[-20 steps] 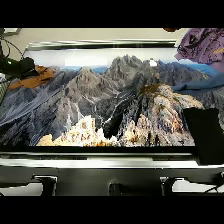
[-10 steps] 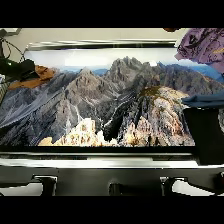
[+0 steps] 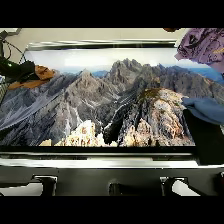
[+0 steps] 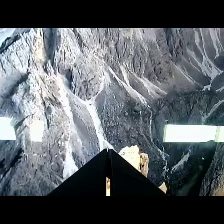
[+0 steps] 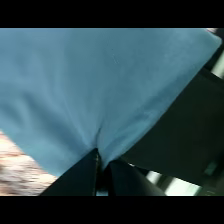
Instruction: Fold the clothes and pants, and hang the long-sleeved shirts on hangers.
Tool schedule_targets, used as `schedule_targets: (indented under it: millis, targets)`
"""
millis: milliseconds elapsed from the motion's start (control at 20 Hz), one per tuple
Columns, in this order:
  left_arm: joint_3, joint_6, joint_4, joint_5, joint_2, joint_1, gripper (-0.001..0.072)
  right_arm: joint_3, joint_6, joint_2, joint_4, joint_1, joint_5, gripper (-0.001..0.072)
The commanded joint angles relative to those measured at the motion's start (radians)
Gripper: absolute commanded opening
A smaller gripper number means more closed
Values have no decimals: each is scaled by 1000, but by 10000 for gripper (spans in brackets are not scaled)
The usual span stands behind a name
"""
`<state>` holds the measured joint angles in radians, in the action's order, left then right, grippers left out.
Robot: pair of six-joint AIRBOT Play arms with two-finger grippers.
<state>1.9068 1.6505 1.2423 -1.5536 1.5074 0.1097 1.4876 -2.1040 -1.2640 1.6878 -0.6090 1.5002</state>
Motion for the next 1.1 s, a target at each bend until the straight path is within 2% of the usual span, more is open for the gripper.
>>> schedule_targets:
  millis: [0,150,550,1050]
  targets:
    - [0,-4,0,2,0,1,18,-253,15,101,102,-3,-69,26]
    - [0,-4,1,2,1,1,18,-365,13,106,139,-3,-82,26]
    - [0,-4,0,2,1,1,18,-491,-1,106,284,-3,-77,27]
    - [0,-4,0,2,1,1,19,-535,26,106,354,-3,-74,27]
